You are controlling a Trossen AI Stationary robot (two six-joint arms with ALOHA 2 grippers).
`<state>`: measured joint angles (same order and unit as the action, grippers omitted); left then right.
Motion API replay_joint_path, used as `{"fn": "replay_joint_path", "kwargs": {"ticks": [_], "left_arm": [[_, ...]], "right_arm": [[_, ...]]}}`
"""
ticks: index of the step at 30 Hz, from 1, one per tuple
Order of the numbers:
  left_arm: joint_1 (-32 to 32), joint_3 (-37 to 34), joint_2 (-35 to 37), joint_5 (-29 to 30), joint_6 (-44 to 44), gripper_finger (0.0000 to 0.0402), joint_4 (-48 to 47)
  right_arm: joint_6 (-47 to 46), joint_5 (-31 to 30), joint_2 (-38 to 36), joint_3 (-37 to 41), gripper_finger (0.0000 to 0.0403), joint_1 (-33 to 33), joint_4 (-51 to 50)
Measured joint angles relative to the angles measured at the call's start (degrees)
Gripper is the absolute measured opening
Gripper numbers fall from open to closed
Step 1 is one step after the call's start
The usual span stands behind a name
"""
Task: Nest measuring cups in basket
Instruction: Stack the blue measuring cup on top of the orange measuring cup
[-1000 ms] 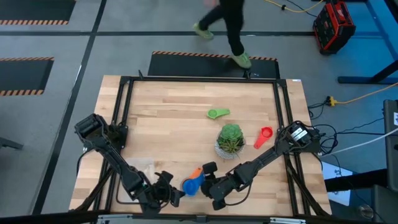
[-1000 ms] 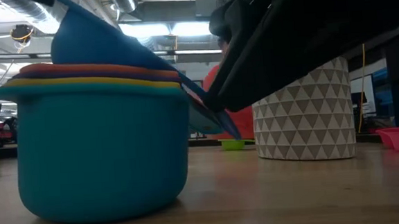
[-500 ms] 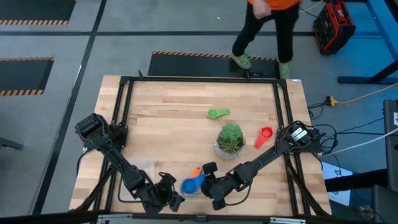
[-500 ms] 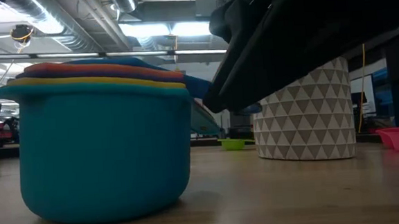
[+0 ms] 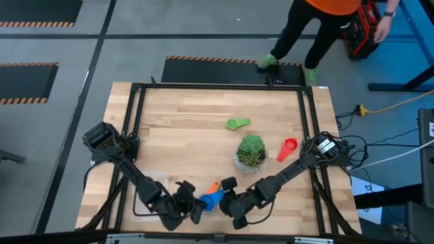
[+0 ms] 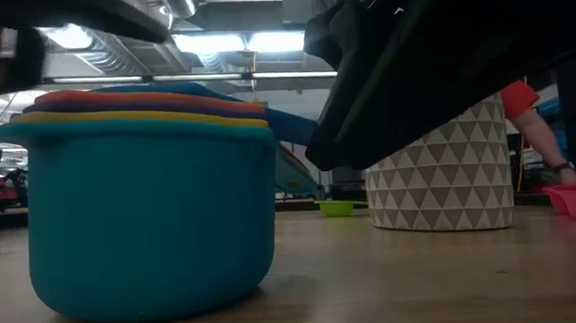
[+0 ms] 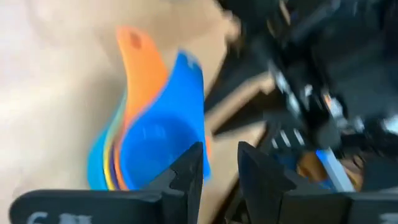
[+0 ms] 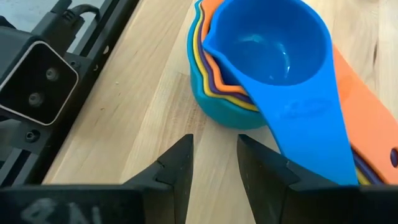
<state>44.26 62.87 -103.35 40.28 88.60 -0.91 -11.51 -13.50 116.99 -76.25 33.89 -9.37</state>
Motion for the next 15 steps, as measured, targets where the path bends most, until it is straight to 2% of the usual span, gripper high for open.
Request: {"fn": "replay_joint_path", "kwargs": {"ticks": [6, 15], "left_arm": [[-3.0, 0.0, 0.0, 6.1, -5.5, 0.0092, -0.5], [-9.3, 0.0, 0.0, -0.7, -6.3, 0.0092, -9.5]], "right_arm": [[0.0, -0.8, 0.0, 0.0, 0.0128, 0.0, 0.0], [0.0, -2.7, 0.0, 0.0, 0.0128, -0.4, 0.0]]}}
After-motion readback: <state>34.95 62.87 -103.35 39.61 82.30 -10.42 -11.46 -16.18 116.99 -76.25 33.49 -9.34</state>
